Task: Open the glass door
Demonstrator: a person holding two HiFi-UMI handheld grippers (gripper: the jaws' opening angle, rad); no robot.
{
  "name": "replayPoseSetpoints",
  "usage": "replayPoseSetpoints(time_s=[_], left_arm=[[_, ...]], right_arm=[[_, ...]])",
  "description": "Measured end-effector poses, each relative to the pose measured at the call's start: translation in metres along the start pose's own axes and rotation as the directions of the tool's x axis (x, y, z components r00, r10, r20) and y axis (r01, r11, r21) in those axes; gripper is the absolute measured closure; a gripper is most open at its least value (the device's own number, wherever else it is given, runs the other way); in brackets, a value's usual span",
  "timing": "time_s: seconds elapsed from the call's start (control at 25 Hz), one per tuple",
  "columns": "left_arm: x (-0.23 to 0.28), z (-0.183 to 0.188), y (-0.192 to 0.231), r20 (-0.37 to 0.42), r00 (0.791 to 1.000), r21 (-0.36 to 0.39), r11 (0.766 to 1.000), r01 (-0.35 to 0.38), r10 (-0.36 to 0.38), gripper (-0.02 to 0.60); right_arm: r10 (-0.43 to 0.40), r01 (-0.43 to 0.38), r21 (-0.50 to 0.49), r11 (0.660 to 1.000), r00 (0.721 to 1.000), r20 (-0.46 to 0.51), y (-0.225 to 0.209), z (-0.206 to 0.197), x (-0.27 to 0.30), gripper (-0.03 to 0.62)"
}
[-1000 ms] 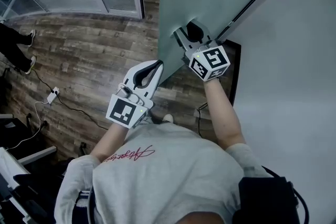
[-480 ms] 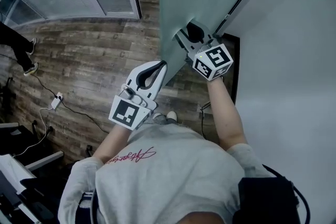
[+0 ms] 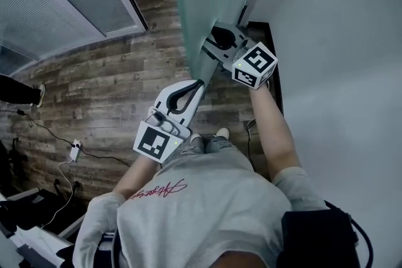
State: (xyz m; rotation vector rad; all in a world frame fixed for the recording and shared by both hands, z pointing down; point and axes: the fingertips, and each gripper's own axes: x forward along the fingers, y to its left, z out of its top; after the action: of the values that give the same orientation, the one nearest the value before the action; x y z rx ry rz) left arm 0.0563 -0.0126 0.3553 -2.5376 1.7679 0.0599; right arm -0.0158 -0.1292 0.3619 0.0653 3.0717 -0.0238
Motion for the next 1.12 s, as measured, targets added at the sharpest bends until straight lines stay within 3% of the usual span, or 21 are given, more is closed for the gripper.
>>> replayPoseSetpoints(time_s=[0.28,0.72,0.92,1.12], left_arm=[[0.002,0.003,-0.001,-0.002,0.999,0.006,0.999,0.039,-0.039,0.563],[0.036,0.006,-0.04,0.014,1.0,0.025,1.0,0.012,-0.012,0.564],[0.048,0.002,-0.065,0.011,0.998,0.033,0.998,0.061,-0.062,0.563],[0.057,0.0,-0.094,-0.02,0.99,0.095,0.986,0.14,-0.138,0.563]], right_arm=[[0.058,-0.058,-0.009,0.998,0.998,0.007,0.007,0.007,-0.011,0.468],[0.127,-0.127,-0.008,0.992,0.992,0.015,0.01,0.009,-0.05,0.468],[0.145,-0.145,0.002,0.989,0.989,0.015,0.009,0.005,-0.064,0.468],[0.156,-0.156,0.002,0.988,0.988,0.015,0.01,0.009,-0.081,0.468]])
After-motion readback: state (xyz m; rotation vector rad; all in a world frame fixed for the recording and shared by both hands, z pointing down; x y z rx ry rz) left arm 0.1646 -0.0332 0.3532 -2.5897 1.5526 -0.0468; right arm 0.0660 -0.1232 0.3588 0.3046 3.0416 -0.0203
